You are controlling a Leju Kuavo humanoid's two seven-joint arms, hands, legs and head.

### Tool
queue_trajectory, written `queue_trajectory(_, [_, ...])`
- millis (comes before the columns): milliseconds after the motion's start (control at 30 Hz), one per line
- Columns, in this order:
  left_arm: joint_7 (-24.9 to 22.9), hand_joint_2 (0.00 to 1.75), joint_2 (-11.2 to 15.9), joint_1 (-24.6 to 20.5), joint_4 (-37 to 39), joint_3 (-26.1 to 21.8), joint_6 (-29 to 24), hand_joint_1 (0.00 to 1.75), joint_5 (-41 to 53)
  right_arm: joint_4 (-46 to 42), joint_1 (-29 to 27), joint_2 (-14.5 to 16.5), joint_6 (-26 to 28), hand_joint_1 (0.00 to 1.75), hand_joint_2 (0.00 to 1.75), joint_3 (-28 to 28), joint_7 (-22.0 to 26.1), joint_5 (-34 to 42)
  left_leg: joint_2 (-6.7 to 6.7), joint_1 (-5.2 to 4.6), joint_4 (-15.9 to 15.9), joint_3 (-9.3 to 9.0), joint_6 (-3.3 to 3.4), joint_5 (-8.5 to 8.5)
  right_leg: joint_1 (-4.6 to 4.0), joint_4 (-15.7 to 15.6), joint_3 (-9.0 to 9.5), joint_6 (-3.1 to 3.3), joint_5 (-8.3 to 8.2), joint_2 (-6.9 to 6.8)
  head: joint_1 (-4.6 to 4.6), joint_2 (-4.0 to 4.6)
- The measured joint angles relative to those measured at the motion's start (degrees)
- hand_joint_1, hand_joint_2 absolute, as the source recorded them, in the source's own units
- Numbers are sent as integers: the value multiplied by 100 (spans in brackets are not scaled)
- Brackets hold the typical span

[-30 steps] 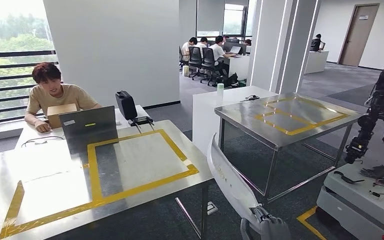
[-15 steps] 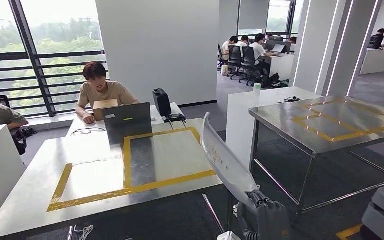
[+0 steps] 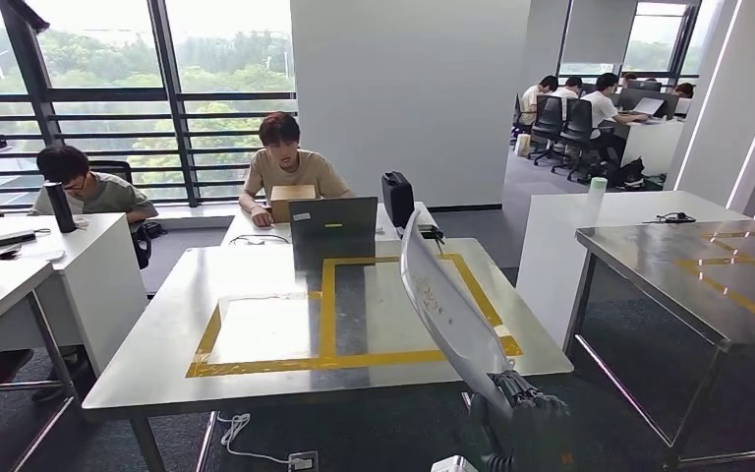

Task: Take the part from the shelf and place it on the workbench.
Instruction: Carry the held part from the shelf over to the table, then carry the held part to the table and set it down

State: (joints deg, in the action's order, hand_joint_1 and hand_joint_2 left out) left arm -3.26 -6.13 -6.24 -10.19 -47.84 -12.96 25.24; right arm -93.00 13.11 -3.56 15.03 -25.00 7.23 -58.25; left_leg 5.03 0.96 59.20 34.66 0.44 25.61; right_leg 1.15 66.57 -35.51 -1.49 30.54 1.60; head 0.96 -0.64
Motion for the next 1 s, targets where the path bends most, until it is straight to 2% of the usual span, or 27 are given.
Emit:
queue_trajectory(67, [3, 175, 2, -17, -1, 0, -2, 0, 0, -26, -5, 1, 4, 175, 175, 0, 1, -2, 157, 4, 20, 42, -76, -19, 26, -594, 275, 10, -188, 270, 1, 0])
queue_trajectory(100, [5, 175, 3, -21, -2, 0, -4, 0, 0, -33, -9, 1, 7, 175, 175, 1, 1, -1, 226, 9, 13, 66, -124, -39, 23, -705, 317, 28, -191, 343, 2, 0])
queue_trajectory(167, [13, 175, 6, -4, -3, 0, -12, 0, 0, -45, -9, 13, 29, 175, 175, 3, 18, 22, 328, 31, -22, 108, -217, -84, 5, -739, 318, 101, -213, 242, 1, -1])
queue_trajectory(200, [16, 175, 9, 10, -3, 0, -14, 0, 0, -54, -4, 25, 48, 175, 175, 4, 44, 54, 299, 35, -15, 126, -245, -84, 7, -758, 325, 144, -234, 185, 1, 0])
queue_trajectory(233, [19, 175, 12, 21, -2, 0, -16, 0, 0, -64, 2, 42, 67, 175, 175, 4, 77, 93, 205, 28, 29, 158, -263, -55, 14, -781, 334, 184, -256, 138, 7, 0])
queue_trajectory(267, [21, 175, 14, 22, -1, 0, -18, 0, -1, -76, 7, 60, 87, 175, 175, 7, 117, 139, 57, 16, 148, 222, -270, 24, 22, -802, 341, 218, -273, 92, 14, 0])
queue_trajectory(333, [33, 175, 13, 1, 1, 0, -18, 0, -3, -89, 5, 76, 113, 175, 175, 31, 171, 203, -272, -6, 692, 470, -282, 332, -6, -807, 338, 257, -280, 6, 31, 1])
queue_trajectory(400, [52, 175, 12, -16, 1, 0, -18, 0, -5, -94, -2, 82, 126, 175, 175, 63, 206, 238, -426, -5, 1381, 765, -293, 626, -38, -801, 324, 276, -280, -102, 34, 0])
queue_trajectory(433, [60, 175, 14, -13, 1, 0, -18, 0, -6, -94, -4, 85, 132, 175, 175, 74, 218, 245, -446, -5, 1536, 811, -291, 653, -49, -797, 318, 280, -280, -146, 34, 0])
queue_trajectory(467, [67, 175, 16, -8, 1, 0, -18, 0, -7, -94, -3, 90, 141, 175, 175, 81, 228, 249, -452, -6, 1471, 742, -281, 578, -55, -790, 314, 281, -279, -181, 33, 0])
queue_trajectory(500, [73, 175, 20, -2, 0, 0, -18, 0, -7, -94, 1, 96, 152, 175, 175, 86, 234, 247, -457, -7, 1191, 564, -264, 427, -59, -781, 312, 279, -278, -209, 33, 0])
queue_trajectory(567, [84, 175, 29, -4, -2, 0, -19, 0, -4, -94, 17, 110, 183, 175, 175, 92, 240, 236, -484, -28, 426, 116, -211, 181, -75, -756, 303, 257, -267, -251, 33, 1])
queue_trajectory(600, [87, 175, 31, -8, -3, 0, -19, 0, -2, -94, 25, 116, 195, 175, 175, 95, 242, 225, -496, -41, 167, -29, -182, 134, -86, -746, 294, 236, -263, -262, 33, 0])
queue_trajectory(633, [88, 175, 32, -8, -3, 0, -20, 0, 1, -94, 31, 119, 202, 175, 175, 96, 245, 215, -502, -48, 36, -97, -166, 129, -105, -734, 285, 226, -255, -270, 32, 0])
queue_trajectory(767, [88, 175, 31, 16, -2, 0, -14, 0, 12, -94, 46, 121, 211, 175, 175, 102, 246, 196, -489, -53, -3, -100, -145, 112, -121, -765, 285, 253, -285, -269, 29, 1])
queue_trajectory(1000, [88, 175, 61, 13, -4, 9, 67, 0, 61, -63, 52, 120, 283, 175, 175, 103, 253, 207, -494, -109, 19, -77, -29, 114, -70, -830, 297, 87, -339, -268, 30, 1])
